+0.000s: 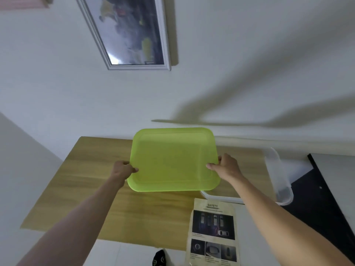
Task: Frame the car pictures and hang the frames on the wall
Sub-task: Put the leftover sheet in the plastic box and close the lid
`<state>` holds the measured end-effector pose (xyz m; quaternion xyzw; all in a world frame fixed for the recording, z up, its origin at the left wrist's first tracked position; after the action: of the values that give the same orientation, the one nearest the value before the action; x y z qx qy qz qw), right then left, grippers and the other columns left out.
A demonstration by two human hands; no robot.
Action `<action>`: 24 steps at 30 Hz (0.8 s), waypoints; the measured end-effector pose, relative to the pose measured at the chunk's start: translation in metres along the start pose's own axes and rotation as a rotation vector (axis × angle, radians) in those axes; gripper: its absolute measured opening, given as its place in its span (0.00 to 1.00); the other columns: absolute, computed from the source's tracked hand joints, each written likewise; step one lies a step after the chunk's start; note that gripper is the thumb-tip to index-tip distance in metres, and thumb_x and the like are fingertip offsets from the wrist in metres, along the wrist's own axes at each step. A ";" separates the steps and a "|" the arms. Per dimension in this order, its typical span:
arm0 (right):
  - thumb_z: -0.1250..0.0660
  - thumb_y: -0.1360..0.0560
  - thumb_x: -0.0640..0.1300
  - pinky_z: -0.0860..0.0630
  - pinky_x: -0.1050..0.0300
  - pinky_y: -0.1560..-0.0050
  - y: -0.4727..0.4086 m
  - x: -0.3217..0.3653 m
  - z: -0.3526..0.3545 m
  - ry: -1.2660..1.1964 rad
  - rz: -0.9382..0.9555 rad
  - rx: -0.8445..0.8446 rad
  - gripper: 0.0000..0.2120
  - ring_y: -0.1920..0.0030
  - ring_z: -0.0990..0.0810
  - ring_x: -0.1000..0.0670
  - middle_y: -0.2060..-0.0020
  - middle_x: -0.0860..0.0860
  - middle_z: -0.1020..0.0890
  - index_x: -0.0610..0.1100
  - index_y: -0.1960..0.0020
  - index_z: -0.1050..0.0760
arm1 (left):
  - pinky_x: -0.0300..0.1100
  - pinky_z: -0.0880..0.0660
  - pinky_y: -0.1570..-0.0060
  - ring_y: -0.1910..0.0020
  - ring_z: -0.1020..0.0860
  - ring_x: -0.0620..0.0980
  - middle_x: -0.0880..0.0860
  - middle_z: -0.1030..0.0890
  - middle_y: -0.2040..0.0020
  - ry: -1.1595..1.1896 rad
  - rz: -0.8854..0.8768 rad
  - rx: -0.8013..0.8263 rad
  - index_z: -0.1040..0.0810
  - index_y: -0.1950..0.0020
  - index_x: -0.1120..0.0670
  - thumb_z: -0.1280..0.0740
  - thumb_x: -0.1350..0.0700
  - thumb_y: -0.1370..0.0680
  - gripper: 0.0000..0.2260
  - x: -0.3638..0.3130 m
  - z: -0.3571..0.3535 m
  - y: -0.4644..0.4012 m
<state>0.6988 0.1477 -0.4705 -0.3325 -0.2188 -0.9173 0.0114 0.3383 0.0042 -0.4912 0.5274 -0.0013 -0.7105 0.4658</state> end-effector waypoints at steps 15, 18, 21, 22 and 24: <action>0.32 0.21 0.51 0.24 0.52 0.52 -0.005 0.060 -0.158 0.236 -0.074 0.113 0.22 0.45 0.20 0.42 0.39 0.41 0.22 0.35 0.38 0.28 | 0.51 0.26 0.39 0.39 0.22 0.61 0.62 0.20 0.39 -0.194 0.067 -0.079 0.24 0.35 0.62 0.24 0.63 0.31 0.25 0.084 0.098 -0.089; 0.32 0.21 0.51 0.23 0.52 0.51 -0.006 0.050 -0.173 0.242 -0.107 0.106 0.21 0.46 0.20 0.42 0.42 0.42 0.21 0.35 0.38 0.28 | 0.52 0.26 0.39 0.39 0.23 0.61 0.62 0.21 0.38 -0.253 0.061 -0.041 0.25 0.33 0.62 0.24 0.62 0.31 0.27 0.091 0.092 -0.103; 0.31 0.22 0.53 0.20 0.48 0.48 -0.006 0.040 -0.184 0.241 -0.131 0.099 0.18 0.49 0.19 0.42 0.45 0.42 0.20 0.38 0.43 0.25 | 0.53 0.25 0.40 0.39 0.22 0.61 0.62 0.20 0.38 -0.314 0.057 -0.012 0.25 0.33 0.62 0.24 0.62 0.31 0.27 0.099 0.084 -0.112; 0.31 0.22 0.53 0.20 0.48 0.47 -0.005 0.037 -0.187 0.241 -0.130 0.090 0.19 0.48 0.19 0.42 0.44 0.42 0.20 0.38 0.42 0.25 | 0.52 0.25 0.40 0.40 0.22 0.61 0.62 0.20 0.39 -0.344 0.051 -0.011 0.24 0.34 0.62 0.24 0.62 0.31 0.26 0.102 0.081 -0.112; 0.33 0.21 0.53 0.22 0.51 0.46 -0.002 0.034 -0.189 0.266 -0.117 0.069 0.20 0.45 0.21 0.42 0.42 0.42 0.23 0.37 0.40 0.26 | 0.52 0.25 0.43 0.41 0.21 0.62 0.63 0.19 0.41 -0.393 0.030 -0.024 0.23 0.36 0.62 0.24 0.62 0.31 0.24 0.106 0.076 -0.112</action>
<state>0.5570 0.0768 -0.5797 -0.1941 -0.2656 -0.9443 -0.0016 0.2059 -0.0400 -0.5917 0.3730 -0.0917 -0.7926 0.4735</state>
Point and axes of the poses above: each hand's wrist, its own y-axis away from the middle knuckle, its own z-axis out of the back of the hand, x = y × z, the point moved 5 cm from there along -y, towards the middle knuckle
